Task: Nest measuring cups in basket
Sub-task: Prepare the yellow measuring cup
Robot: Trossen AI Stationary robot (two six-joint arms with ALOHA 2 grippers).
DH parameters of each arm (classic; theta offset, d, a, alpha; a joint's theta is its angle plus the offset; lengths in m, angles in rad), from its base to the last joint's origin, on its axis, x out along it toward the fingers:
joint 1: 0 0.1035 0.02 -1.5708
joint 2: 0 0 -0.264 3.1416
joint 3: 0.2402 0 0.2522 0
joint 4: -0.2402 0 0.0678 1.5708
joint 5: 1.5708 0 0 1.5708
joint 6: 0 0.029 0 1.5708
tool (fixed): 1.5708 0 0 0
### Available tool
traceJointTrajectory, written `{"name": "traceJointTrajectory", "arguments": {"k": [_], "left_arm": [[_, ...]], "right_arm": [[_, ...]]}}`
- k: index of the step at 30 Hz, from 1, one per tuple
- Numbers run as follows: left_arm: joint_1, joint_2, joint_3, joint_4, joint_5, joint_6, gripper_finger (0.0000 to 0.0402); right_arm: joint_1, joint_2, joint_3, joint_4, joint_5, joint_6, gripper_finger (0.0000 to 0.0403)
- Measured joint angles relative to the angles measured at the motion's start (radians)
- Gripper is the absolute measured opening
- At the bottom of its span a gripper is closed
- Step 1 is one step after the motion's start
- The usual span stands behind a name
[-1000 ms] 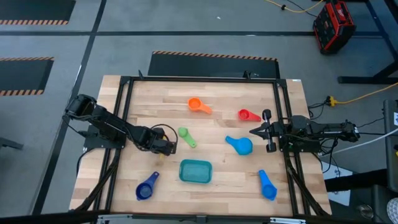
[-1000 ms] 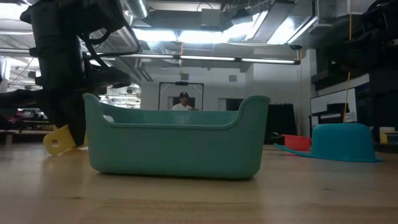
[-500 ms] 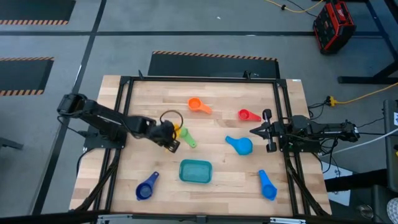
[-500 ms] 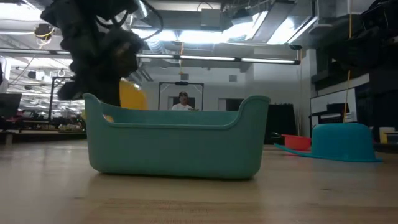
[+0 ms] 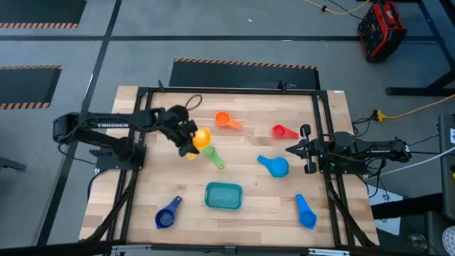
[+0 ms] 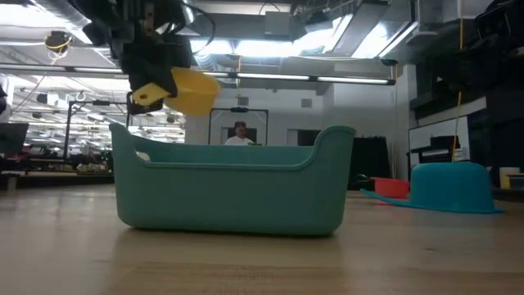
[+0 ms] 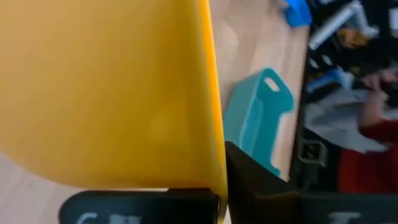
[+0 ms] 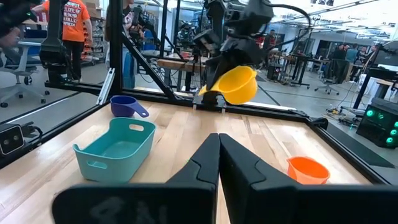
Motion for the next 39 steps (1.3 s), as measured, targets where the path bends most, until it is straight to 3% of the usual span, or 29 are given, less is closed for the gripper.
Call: {"name": "traceJointTrajectory", "arguments": {"k": [6,15,25,29,39], "left_arm": [[0.166,0.000,-0.049,-0.014,0.149,0.130,0.0001],[0.336,0.000,-0.238,0.032,0.262,0.127,0.0001],[0.336,0.000,-0.395,0.297,0.246,-0.086,0.0001],[0.317,0.000,-0.401,0.301,0.173,-0.134,0.0001],[0.302,0.002,-0.401,0.289,0.105,-0.136,0.0004]], "right_arm": [[0.000,0.000,0.000,0.001,0.000,0.003,0.0014],[0.000,0.000,0.000,0.000,0.000,0.002,0.0014],[0.000,0.000,0.000,0.000,0.000,0.000,0.0014],[0.000,0.000,0.001,0.000,0.000,0.000,0.0014],[0.000,0.000,0.001,0.000,0.000,-0.001,0.0014]]}}
